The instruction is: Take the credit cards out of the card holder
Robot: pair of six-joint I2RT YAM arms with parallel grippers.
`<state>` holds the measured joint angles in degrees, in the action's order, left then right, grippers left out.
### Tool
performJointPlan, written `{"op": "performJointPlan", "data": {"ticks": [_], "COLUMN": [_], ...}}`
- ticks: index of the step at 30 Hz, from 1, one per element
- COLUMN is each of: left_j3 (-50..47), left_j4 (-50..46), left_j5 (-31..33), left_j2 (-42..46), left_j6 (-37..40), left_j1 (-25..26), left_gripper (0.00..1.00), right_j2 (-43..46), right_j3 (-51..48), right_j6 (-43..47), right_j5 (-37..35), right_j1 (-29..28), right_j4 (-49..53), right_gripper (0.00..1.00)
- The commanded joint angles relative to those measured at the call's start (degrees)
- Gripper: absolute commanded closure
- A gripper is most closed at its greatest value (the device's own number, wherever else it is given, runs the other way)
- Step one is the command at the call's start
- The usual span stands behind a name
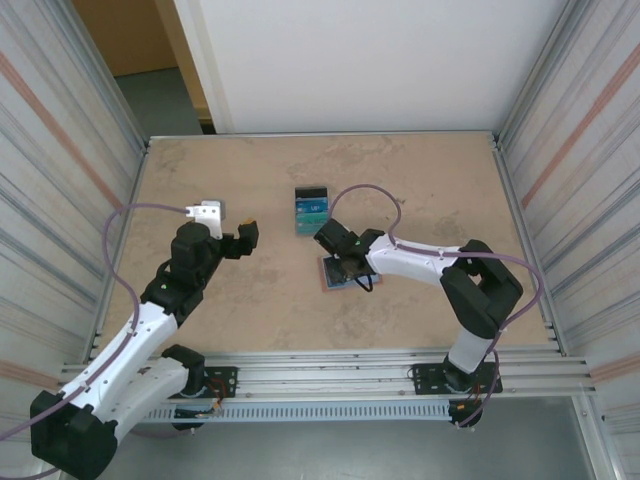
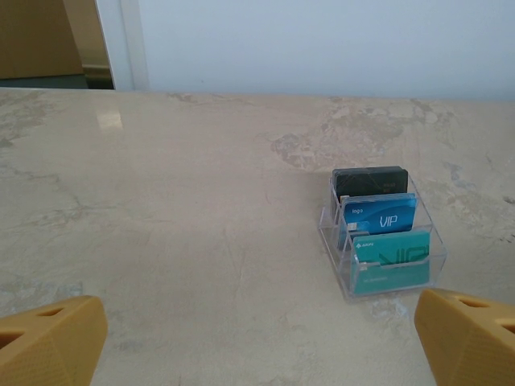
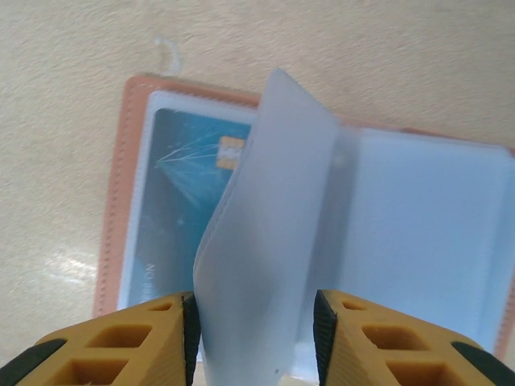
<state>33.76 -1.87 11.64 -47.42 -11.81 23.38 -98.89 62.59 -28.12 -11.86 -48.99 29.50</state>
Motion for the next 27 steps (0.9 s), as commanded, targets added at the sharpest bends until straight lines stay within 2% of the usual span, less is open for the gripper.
{"op": "performJointPlan", "data": {"ticks": [1,17,22,27], "left_j3": [1.97,3.00,3.59,4.00], "left_j4": [0.35,0.11,0.57,0.72], "left_j5": [0.80,3.82,6.51,11.35], "left_j2": [0.21,-2.92,-6.04,-11.11], "left_j6": [1.16,3.63,4.72,5.65], "left_j1": [0.44,4.24,7.92,14.31], "left_gripper": [0.01,0.01,0.01,0.01], "right_j2": [1.62,6.46,6.97,10.39], "right_j3": [-0.99,-6.48,-7.22,-7.52], "right_j6": [-1.63,-6.76,-7.38,-8.13], "right_j5": [-3.70,-4.28,-3.90,-2.84], "right_j1": [0.65,8.14,9.21,11.21], "right_j4": [2.60,3.41,3.71,4.25], "right_gripper": [0.57,0.59,0.60,0.59]}}
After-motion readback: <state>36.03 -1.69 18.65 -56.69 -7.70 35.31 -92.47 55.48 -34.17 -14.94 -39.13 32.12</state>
